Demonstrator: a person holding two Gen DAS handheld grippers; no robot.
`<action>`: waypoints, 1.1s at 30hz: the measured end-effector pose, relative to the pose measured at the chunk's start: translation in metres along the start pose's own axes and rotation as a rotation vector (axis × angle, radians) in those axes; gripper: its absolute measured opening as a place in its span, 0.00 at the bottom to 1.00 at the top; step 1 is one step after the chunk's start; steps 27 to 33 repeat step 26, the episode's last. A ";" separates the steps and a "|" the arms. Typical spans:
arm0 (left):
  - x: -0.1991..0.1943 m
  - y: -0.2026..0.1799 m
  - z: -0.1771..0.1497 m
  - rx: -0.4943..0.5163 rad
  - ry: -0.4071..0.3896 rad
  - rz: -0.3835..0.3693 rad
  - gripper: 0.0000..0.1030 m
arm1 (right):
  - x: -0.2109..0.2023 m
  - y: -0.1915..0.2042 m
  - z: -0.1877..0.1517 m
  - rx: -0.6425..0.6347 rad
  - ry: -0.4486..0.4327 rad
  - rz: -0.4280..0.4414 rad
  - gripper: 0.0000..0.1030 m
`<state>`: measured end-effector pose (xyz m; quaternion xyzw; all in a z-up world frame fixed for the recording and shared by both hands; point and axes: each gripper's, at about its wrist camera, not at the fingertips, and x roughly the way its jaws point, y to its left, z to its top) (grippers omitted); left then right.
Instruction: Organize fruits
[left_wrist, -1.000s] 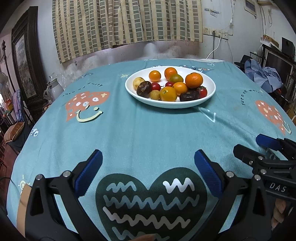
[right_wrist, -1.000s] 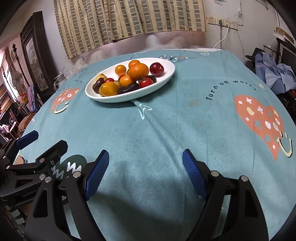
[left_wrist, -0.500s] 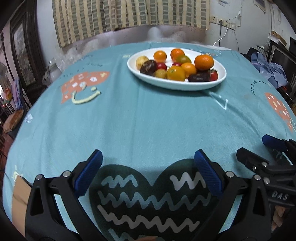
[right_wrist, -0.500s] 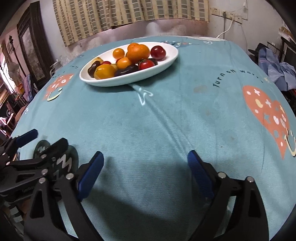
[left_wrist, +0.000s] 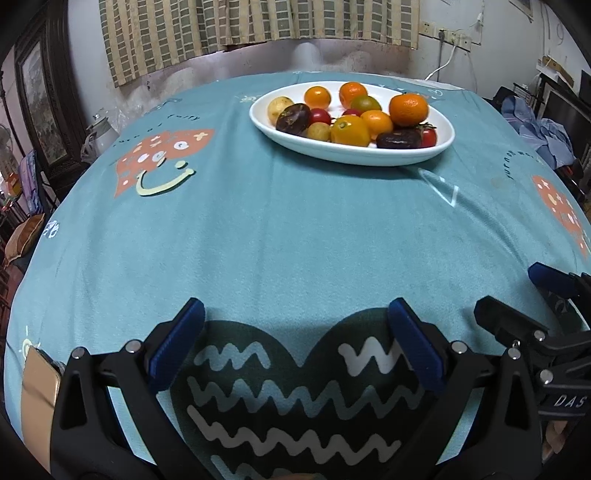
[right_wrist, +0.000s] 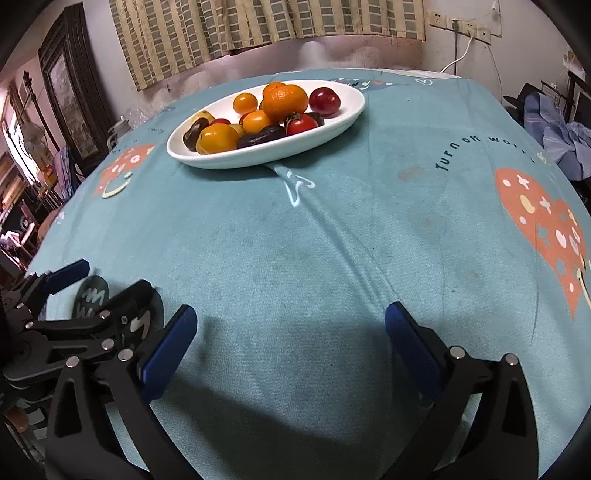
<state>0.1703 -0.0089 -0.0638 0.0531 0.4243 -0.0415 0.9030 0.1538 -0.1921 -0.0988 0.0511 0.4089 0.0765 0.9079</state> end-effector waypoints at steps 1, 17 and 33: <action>-0.001 -0.001 0.000 0.004 -0.009 0.001 0.98 | -0.002 -0.001 0.000 0.008 -0.006 0.004 0.99; -0.033 0.002 0.005 -0.012 -0.157 0.011 0.98 | -0.022 -0.005 0.000 0.025 -0.091 0.002 0.99; -0.037 0.005 0.006 -0.026 -0.176 0.019 0.98 | -0.021 -0.004 0.000 0.022 -0.087 -0.002 0.99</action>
